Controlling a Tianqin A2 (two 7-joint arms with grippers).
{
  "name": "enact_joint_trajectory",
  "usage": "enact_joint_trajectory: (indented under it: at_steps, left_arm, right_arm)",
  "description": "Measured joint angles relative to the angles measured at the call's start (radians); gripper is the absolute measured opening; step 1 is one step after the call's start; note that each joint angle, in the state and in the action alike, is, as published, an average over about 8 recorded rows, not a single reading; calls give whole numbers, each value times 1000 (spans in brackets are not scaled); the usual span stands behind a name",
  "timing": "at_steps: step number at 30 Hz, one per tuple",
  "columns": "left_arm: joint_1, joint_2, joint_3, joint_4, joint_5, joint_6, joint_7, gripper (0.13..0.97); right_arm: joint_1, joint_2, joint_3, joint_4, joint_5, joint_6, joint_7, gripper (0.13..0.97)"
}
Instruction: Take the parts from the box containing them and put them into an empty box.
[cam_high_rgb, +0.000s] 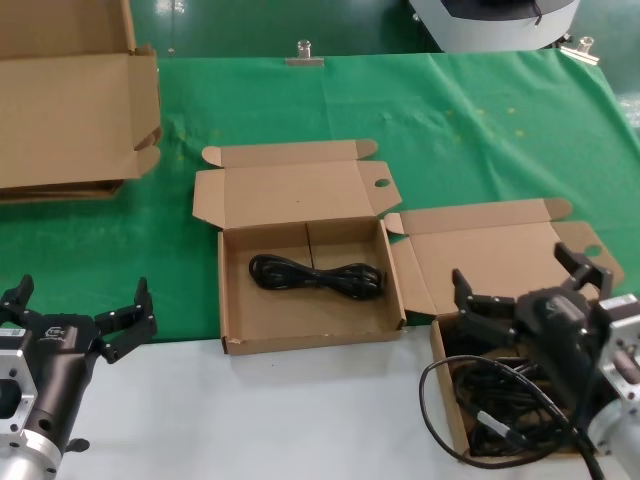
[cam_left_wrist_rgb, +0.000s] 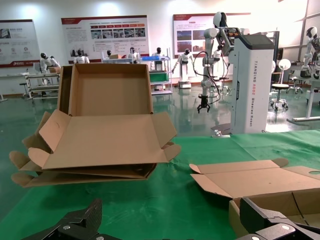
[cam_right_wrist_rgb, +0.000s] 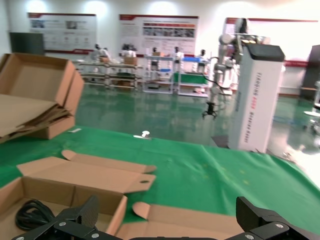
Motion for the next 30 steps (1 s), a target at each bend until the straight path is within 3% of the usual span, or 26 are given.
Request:
enact_joint_trajectory:
  at_steps: [12,30]
  left_arm:
    - [0,0,0,0,0,0,0,966]
    - [0,0,0,0,0,0,0,966]
  right_arm:
    - [-105,-4,30,34,136,97,-75,966]
    - [-110,-4,32,35,141,101,-78,966]
